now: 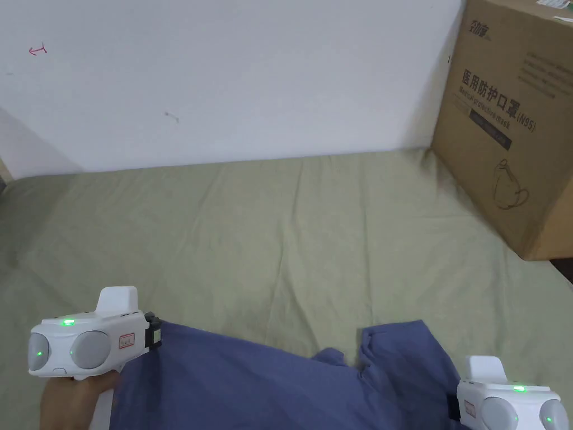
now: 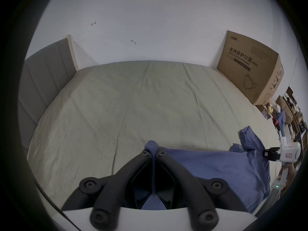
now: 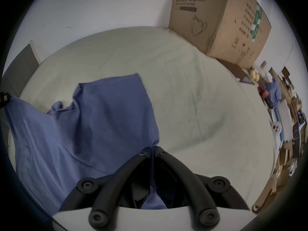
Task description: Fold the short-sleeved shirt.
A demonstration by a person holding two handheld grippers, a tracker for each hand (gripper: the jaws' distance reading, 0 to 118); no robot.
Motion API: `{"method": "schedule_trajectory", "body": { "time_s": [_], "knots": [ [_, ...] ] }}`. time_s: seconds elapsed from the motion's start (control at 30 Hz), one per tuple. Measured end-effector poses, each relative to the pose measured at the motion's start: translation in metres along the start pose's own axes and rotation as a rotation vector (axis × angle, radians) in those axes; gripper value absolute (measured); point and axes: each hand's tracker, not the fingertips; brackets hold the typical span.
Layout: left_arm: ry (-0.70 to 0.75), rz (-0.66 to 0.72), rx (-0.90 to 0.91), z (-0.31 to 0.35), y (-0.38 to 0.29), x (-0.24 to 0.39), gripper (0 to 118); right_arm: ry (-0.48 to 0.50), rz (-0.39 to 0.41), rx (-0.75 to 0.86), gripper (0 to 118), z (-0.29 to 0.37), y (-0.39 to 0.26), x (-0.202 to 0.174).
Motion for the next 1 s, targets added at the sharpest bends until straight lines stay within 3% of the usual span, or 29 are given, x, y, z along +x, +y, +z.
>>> {"method": "schedule_trajectory", "body": {
  "time_s": [0.13,0.43,0.7,1.0],
  "knots": [
    [0.009,0.038,0.044,0.03,-0.004,-0.004,0,0.012,0.01,0.126,2,0.061,0.011,-0.009],
    [0.028,0.085,0.208,0.11,0.012,-0.035,0,0.094,-0.004,0.515,1,0.167,0.061,0.017],
    [0.15,0.091,0.395,0.205,0.082,-0.067,0,0.185,-0.064,0.812,1,0.251,0.147,0.019],
    [0.216,0.088,0.568,0.268,0.167,-0.08,0,0.194,-0.005,1.007,1,0.3,0.233,0.013]
  ]
}}
